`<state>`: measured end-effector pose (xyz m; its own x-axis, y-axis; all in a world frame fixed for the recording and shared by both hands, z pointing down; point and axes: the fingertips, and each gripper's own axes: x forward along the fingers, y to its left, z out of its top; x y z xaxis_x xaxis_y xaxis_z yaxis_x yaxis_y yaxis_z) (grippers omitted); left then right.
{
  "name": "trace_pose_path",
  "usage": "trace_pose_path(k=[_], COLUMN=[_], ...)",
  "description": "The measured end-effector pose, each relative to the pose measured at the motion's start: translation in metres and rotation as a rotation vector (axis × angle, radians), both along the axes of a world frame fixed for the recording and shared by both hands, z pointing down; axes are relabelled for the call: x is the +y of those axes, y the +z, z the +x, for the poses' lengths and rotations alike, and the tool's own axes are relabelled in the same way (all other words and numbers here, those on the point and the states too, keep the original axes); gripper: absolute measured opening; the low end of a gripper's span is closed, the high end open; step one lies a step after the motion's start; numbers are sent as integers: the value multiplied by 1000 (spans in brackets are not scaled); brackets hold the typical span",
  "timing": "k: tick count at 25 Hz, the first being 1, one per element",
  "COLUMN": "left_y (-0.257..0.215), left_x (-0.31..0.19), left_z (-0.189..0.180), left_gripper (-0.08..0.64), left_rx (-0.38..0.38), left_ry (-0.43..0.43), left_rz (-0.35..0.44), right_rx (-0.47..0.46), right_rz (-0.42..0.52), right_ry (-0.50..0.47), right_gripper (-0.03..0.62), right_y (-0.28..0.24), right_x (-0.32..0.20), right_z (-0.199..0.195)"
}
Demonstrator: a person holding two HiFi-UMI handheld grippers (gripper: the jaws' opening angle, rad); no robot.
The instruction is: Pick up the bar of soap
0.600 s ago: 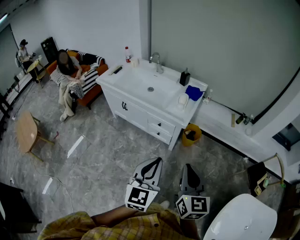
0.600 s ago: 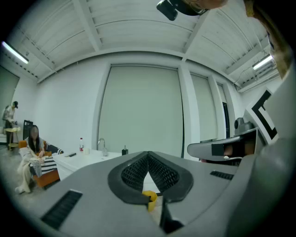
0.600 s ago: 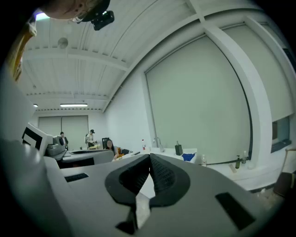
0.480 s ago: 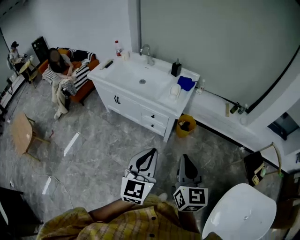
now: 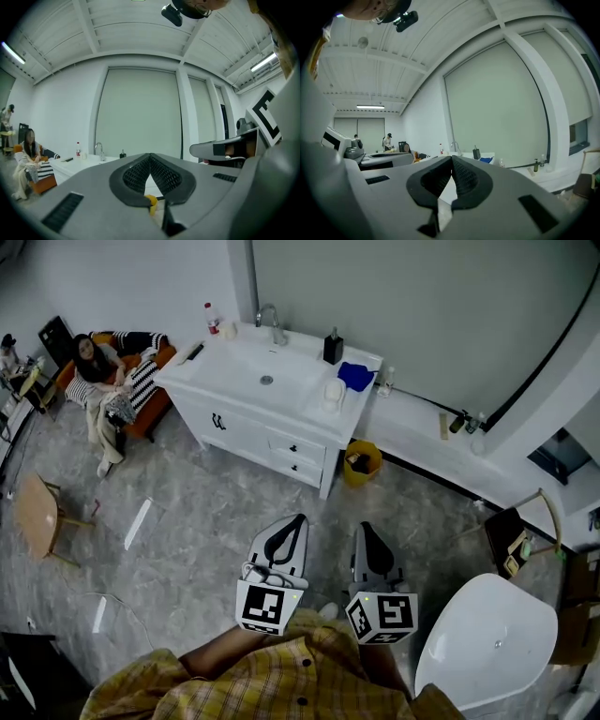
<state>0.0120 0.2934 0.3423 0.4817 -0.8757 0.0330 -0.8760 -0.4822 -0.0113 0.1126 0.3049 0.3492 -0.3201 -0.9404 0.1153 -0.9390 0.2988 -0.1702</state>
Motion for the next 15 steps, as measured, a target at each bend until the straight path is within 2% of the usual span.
trace_pose_path(k=[2,7,9,12,15], left_y=[4,4,9,7,7], left_x=[2,6,11,10,12], left_z=[-4,-17,-25,-40,-55], left_gripper=[12,12,11,12,12], left_rx=[-12,11,-13,1,-10], left_ry=[8,27,39,46,62], left_rz=[-21,7,-23,5,-12], right_rx=[-7,-4,-2,0,6], right_rz=[-5,-19,-22,-28,-33], right_ry=[9,42,52,71,92], right_gripper=[20,20,20,20,20], right_y=[1,5,7,8,6], right_x=[2,11,15,17,19], right_z=[-2,-13,-20,-33,-48])
